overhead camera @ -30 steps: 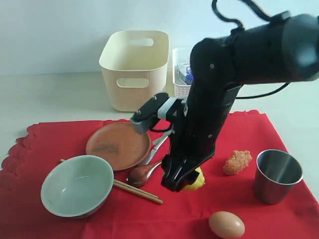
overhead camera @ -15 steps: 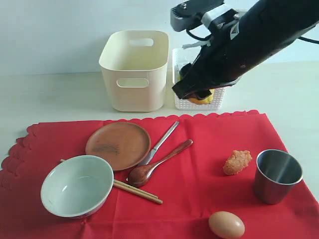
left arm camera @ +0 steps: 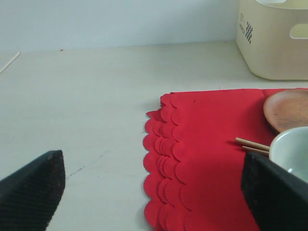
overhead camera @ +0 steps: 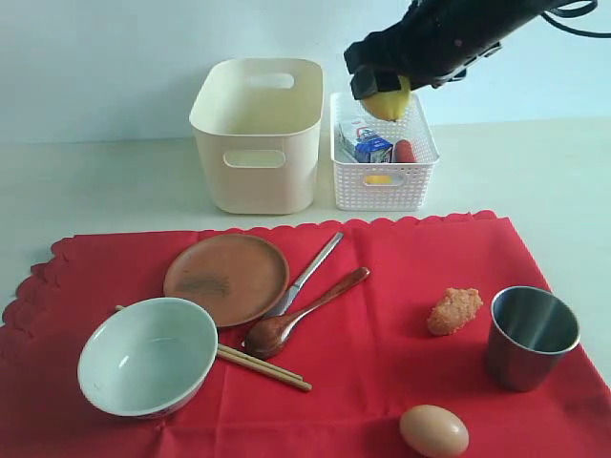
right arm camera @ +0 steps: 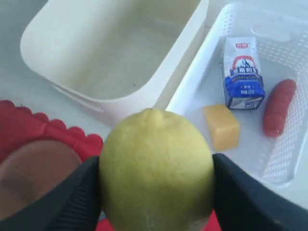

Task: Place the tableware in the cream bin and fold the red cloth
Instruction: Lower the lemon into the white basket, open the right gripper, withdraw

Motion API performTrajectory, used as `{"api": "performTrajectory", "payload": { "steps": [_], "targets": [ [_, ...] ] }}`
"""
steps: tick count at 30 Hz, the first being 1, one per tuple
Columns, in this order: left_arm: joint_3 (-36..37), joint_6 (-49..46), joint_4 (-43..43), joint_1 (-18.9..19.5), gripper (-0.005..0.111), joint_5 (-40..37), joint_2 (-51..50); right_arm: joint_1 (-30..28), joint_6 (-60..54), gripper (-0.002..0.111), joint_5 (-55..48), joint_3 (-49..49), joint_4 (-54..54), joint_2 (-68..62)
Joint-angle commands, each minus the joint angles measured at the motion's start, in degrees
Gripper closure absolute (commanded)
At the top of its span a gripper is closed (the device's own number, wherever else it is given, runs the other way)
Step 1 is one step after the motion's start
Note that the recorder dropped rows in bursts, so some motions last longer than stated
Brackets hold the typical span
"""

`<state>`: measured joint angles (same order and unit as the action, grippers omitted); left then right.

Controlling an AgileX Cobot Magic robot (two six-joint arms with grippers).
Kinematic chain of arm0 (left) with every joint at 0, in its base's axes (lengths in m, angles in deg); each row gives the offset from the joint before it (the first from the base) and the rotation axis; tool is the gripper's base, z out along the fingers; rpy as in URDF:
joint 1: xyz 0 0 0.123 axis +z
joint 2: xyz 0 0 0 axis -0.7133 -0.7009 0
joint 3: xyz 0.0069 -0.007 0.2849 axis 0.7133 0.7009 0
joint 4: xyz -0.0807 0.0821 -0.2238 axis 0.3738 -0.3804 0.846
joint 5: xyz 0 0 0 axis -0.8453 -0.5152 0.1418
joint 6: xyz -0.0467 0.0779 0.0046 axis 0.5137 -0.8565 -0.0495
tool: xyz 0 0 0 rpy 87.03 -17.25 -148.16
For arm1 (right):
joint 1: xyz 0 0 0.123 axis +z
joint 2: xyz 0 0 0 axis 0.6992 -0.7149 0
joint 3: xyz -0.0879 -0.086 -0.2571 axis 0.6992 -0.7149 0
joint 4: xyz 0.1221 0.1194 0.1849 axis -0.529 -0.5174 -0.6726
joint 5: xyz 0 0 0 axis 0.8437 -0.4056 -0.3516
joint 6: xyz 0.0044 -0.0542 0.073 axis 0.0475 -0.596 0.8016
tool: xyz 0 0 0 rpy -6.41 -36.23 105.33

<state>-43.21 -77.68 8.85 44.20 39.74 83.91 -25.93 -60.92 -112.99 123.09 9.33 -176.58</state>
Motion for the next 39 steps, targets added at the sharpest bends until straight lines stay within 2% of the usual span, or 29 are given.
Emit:
{"api": "performTrajectory", "payload": {
  "steps": [1,17,29,33,39],
  "targets": [
    [0.2,0.0,-0.1,0.2,0.013,0.6,0.3,-2.6,-5.2,0.108,-1.4,8.5,-6.8,-6.8],
    [0.2,0.0,-0.1,0.2,0.013,0.6,0.3,-7.2,-5.7,0.108,-3.2,33.7,-4.8,-32.7],
    [0.2,0.0,-0.1,0.2,0.013,0.6,0.3,-6.8,-8.0,0.108,-4.1,36.4,-5.5,-38.4],
    [0.2,0.0,-0.1,0.2,0.013,0.6,0.3,-6.8,-8.1,0.096,-4.2,36.4,-5.5,-39.5],
    [0.2,0.0,-0.1,0.2,0.013,0.6,0.3,-6.8,-8.1,0.064,-3.3,36.4,-5.5,-39.3]
  ]
}}
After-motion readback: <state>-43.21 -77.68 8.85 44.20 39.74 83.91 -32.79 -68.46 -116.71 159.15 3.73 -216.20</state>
